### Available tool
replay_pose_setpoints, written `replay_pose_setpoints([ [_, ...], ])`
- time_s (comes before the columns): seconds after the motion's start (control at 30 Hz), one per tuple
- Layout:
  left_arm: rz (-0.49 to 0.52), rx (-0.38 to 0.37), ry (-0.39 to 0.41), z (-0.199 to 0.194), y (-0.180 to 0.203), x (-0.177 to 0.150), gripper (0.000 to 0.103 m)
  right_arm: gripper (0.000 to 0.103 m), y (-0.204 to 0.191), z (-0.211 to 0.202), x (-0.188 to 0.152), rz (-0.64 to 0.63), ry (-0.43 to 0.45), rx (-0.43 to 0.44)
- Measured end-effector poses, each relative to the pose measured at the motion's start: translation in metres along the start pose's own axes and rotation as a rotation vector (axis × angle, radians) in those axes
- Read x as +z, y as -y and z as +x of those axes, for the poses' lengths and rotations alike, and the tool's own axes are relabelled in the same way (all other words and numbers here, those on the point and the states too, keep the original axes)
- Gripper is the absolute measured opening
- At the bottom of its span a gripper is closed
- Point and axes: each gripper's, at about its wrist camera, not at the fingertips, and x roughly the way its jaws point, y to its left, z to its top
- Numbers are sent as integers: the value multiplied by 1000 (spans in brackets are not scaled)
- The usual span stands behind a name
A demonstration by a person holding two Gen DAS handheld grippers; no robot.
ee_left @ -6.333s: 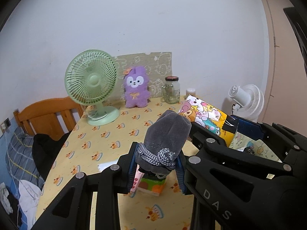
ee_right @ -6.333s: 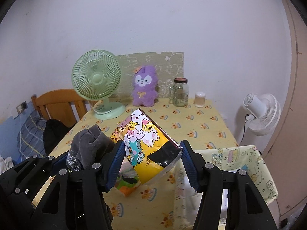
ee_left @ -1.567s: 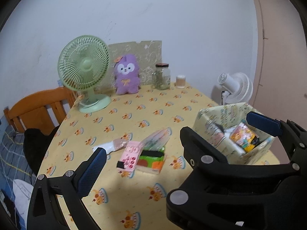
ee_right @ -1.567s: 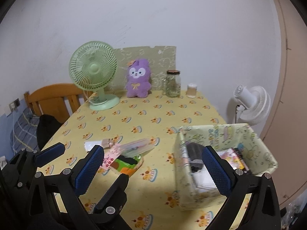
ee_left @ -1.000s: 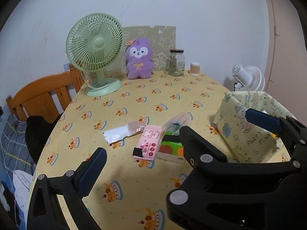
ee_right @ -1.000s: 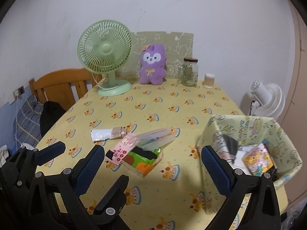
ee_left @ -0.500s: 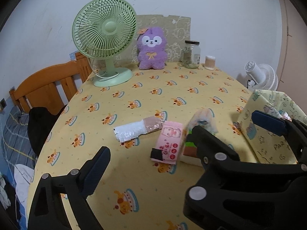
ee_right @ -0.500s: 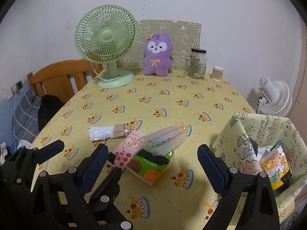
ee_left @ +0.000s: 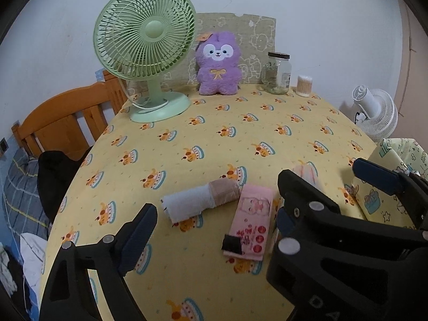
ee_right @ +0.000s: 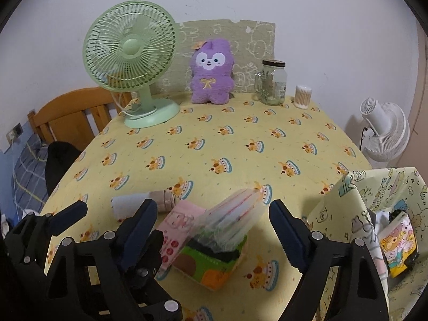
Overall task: Organize soft objects
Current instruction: 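Grasp the clear striped plastic bag with the right tool and lift it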
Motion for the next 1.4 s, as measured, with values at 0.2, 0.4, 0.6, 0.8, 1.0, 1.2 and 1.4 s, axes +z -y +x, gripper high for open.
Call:
replay_pose_setpoints([
  [0.2,11,-12,-24,16,3,6,92,76,7,21,4,32,-59,-6],
  [0.4,30,-12,-51,30,8,5,92,75,11,42,3,32,-118,-34],
  [0.6,74,-17,-76,40,19,-1,92,54,20,58,-5,65,-183,-34],
  [0.8,70,-26,-84,44,19,-2,92,42,19,56,-8,29,-166,-53],
  [1.0,69,-27,-93,46,19,-2,91,33,23,53,-9,27,-156,-30],
  [1.2,54,-59,-124,48,19,-4,77,29,25,49,-9,36,-146,12],
  [1.4,42,-51,-146,51,15,-5,70,29,18,48,-10,20,-145,33],
])
